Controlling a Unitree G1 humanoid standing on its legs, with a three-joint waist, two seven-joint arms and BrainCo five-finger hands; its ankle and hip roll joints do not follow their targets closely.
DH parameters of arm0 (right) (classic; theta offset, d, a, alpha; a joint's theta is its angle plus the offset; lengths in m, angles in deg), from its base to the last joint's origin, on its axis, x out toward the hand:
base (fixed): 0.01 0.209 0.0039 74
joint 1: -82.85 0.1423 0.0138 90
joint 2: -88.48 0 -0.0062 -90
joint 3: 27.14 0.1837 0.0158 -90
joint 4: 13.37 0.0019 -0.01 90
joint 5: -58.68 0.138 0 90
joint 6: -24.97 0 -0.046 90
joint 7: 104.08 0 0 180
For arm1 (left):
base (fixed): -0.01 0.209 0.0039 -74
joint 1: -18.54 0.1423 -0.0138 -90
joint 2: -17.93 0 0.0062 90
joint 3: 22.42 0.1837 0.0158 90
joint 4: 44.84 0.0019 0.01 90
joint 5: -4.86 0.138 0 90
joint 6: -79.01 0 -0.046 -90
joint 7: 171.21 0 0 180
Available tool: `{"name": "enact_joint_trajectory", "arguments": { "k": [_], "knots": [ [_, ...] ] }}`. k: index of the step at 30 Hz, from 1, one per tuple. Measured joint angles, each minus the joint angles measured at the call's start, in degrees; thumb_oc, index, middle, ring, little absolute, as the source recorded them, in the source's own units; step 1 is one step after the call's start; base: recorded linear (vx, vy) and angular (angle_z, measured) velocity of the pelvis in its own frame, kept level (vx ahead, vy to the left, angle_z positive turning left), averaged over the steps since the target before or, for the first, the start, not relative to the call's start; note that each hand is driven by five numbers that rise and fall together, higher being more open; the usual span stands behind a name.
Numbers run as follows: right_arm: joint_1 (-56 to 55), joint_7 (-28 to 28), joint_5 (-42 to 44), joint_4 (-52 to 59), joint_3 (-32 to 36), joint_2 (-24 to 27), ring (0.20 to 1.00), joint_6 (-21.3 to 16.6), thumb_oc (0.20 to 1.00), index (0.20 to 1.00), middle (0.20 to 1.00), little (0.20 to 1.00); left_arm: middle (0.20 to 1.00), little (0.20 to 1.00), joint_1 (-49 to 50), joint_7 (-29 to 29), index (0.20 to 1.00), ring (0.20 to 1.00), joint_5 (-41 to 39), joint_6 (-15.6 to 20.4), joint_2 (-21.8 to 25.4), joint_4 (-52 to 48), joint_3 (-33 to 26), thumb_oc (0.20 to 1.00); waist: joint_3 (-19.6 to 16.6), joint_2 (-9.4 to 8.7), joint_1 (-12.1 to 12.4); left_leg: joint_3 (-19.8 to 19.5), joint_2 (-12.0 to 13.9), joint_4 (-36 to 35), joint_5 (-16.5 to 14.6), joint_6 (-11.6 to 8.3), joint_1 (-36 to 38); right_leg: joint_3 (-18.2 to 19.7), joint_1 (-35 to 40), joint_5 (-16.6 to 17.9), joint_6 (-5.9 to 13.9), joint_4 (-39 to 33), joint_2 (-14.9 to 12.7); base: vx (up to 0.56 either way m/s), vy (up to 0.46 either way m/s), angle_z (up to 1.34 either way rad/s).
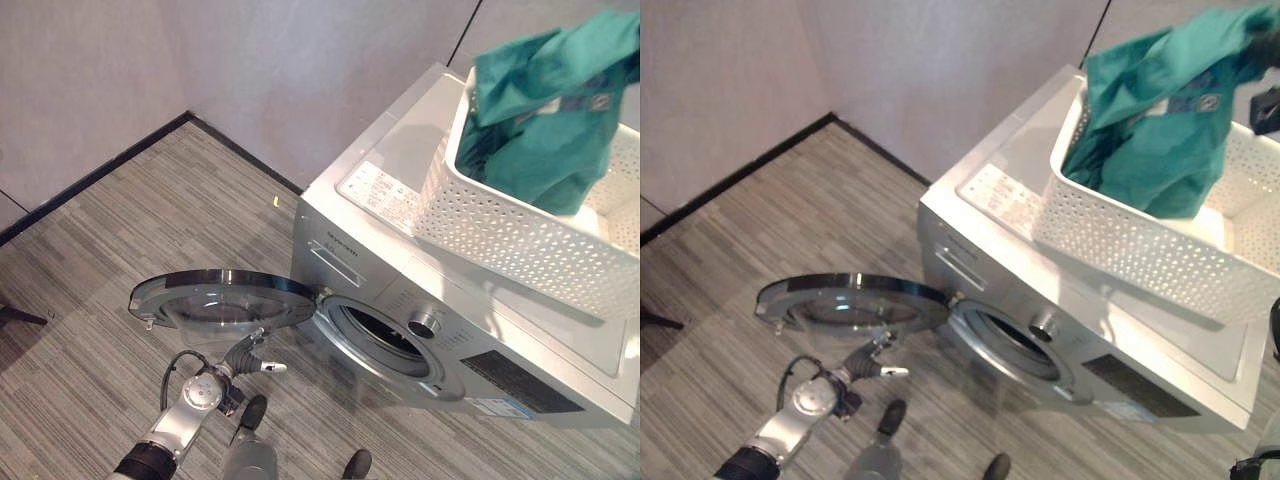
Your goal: Grab the laundry basket,head to the washer,open it,put in the laundry and shut it.
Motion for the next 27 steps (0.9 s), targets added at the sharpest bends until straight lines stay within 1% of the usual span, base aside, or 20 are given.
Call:
{"name": "enact_joint_trajectory", "arguments": {
  "k": [2,8,12,18,21,24,27],
  "knots": [
    [1.51,3.42,-0.05,-0.05,0.75,0.00,0.200,-0.46,0.200,0.200,0.200,0.200,1.000,1.000,0.10,-1.22,1.000,1.000,-0.33,0.03,0.19,0.00,-0.09,1.000,-0.02,-0.02,-0.11,0.41,0.13,-0.17,0.00,0.00,0.70,0.29,0.33,0.00,0.00,0.00,0.00,0.01,0.006,-0.07],
    [1.91,8.84,-0.72,2.14,1.13,0.00,0.200,-1.00,0.200,0.200,0.200,0.200,1.000,1.000,0.47,-2.30,1.000,1.000,-0.38,0.01,0.24,0.01,-0.56,1.000,-0.04,-0.05,-1.68,0.94,0.33,-0.30,0.01,0.02,1.24,1.12,0.41,0.05,-0.03,0.00,0.09,0.00,0.000,-0.05],
    [1.96,10.15,-0.74,2.52,2.77,0.04,0.200,-1.20,0.200,0.200,0.200,0.200,1.000,1.000,0.41,-3.33,1.000,1.000,-0.37,0.02,0.27,0.05,-0.87,1.000,-0.22,-0.24,-3.01,1.08,0.46,-0.53,0.01,0.02,1.48,1.43,0.37,0.06,-0.03,0.01,0.14,0.00,-0.001,-0.03],
    [2.71,10.24,-0.74,2.53,2.65,0.14,0.200,-1.23,0.200,0.200,0.200,0.200,1.000,1.000,0.37,-3.85,1.000,1.000,-0.38,0.14,0.24,0.62,-1.32,1.000,-0.38,-0.40,-3.34,2.43,0.67,-0.96,0.02,0.04,2.39,2.36,0.39,0.06,-0.04,0.01,0.08,0.00,0.000,-0.08],
    [3.03,10.46,-0.79,2.64,2.65,0.15,0.200,-1.25,0.200,0.200,0.200,0.200,1.000,1.000,0.37,-4.38,1.000,1.000,-0.37,0.25,0.25,1.73,-2.14,1.000,-0.46,-0.49,-4.10,2.61,0.75,-1.09,0.02,0.04,2.64,2.80,0.38,0.07,-0.04,0.01,0.08,0.00,-0.005,-0.07],
    [3.04,11.97,-1.79,4.22,2.81,0.42,0.200,-1.31,0.200,0.200,0.200,0.200,1.000,1.000,0.40,-4.40,1.000,1.000,-0.36,0.26,0.20,1.86,-2.11,1.000,-0.46,-0.48,-4.70,2.76,0.85,-1.44,0.02,0.04,3.18,3.15,0.58,0.08,-0.05,0.00,0.08,0.00,-0.001,-0.05],
    [3.05,13.21,-1.88,4.98,2.86,1.66,0.200,-2.08,0.200,0.200,0.200,0.200,1.000,1.000,0.33,-4.42,1.000,1.000,-0.32,0.34,0.14,1.87,-2.11,1.000,-0.55,-0.44,-4.77,2.86,0.95,-1.91,0.02,0.04,3.96,3.17,1.11,0.07,-0.05,0.00,0.10,0.00,0.002,-0.01]
  ]
}}
